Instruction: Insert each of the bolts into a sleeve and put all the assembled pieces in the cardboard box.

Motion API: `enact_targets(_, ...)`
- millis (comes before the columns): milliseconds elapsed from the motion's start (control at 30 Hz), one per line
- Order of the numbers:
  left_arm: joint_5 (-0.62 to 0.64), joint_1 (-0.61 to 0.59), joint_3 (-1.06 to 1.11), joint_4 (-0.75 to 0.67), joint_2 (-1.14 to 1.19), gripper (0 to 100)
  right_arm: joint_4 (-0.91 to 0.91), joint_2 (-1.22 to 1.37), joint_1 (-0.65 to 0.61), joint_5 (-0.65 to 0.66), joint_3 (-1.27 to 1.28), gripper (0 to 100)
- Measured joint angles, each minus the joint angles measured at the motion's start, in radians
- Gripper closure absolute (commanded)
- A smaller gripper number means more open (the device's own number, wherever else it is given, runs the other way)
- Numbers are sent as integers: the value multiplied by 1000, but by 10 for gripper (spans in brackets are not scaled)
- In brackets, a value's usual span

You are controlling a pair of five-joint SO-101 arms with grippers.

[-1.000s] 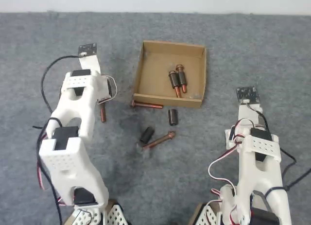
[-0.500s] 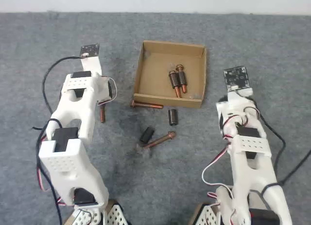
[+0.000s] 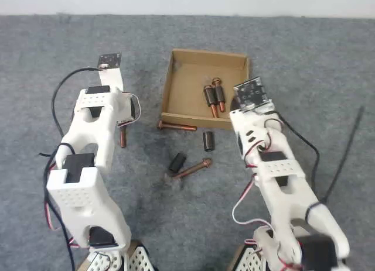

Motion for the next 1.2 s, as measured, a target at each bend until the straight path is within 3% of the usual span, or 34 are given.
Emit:
enact_targets(167, 0, 0, 0, 0, 0, 991, -270, 161, -37, -21, 0, 990)
enact_targets(467, 0, 0, 0, 0, 0, 991, -732, 393, -127, -299, 0, 989)
enact_targets(833, 0, 0, 0, 0, 0, 991, -1100, 594, -258, -321, 68, 988)
enact_targets(1200, 0, 0, 0, 0, 0, 991, -1326, 631, -404, -321, 259, 988)
